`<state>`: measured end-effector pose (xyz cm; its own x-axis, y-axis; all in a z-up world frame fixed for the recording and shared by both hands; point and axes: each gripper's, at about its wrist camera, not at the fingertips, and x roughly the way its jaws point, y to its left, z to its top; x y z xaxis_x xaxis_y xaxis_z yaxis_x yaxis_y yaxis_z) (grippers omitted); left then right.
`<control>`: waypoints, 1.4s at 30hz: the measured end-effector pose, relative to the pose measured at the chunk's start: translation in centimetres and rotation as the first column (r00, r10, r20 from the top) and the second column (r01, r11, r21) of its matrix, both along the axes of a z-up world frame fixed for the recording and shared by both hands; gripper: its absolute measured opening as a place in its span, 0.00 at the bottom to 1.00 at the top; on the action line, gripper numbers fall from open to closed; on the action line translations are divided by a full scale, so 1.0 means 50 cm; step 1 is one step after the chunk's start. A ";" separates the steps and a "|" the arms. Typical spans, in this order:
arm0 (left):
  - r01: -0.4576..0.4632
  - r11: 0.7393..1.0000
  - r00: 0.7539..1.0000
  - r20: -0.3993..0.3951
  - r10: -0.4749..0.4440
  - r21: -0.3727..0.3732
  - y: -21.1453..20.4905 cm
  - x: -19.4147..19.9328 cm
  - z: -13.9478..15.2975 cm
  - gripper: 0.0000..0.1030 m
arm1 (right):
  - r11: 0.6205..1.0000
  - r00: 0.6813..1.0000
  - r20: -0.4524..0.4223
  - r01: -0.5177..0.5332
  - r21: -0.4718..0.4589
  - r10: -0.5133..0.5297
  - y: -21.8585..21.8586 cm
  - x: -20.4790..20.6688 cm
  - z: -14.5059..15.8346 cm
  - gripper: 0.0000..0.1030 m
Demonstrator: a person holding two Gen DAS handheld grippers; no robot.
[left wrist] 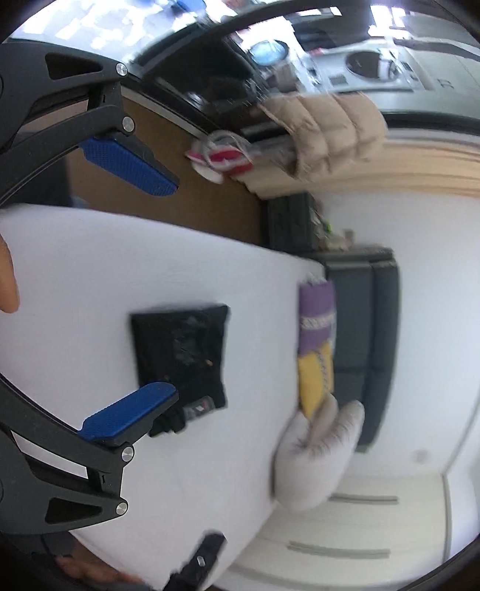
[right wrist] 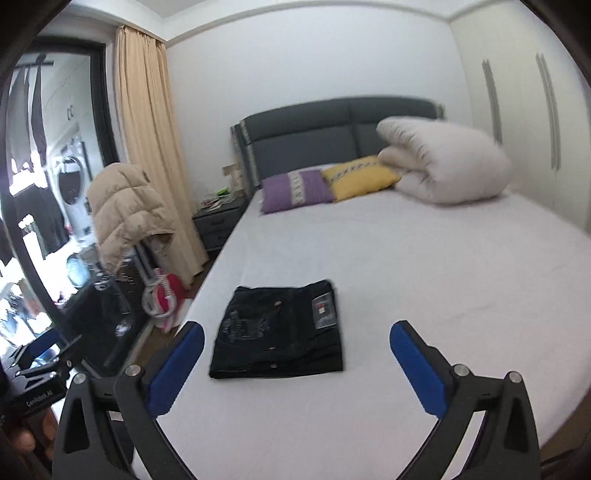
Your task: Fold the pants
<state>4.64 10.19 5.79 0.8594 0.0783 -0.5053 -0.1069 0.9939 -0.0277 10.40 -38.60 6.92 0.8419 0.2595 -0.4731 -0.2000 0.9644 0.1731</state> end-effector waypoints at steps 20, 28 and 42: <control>-0.024 1.000 0.993 -0.113 0.021 -0.021 -0.021 -0.029 0.004 1.00 | 0.994 0.999 -0.030 0.006 -0.110 -0.009 0.034 -0.086 0.054 1.00; -0.013 0.999 0.988 -0.157 0.008 -0.029 -0.012 0.031 -0.031 1.00 | 0.993 0.997 -0.072 0.001 -0.121 -0.010 0.042 -0.064 0.029 1.00; -0.005 1.000 0.983 -0.184 0.000 -0.028 -0.007 0.056 -0.049 1.00 | 0.991 0.994 -0.109 -0.018 -0.132 0.003 0.048 -0.053 0.009 1.00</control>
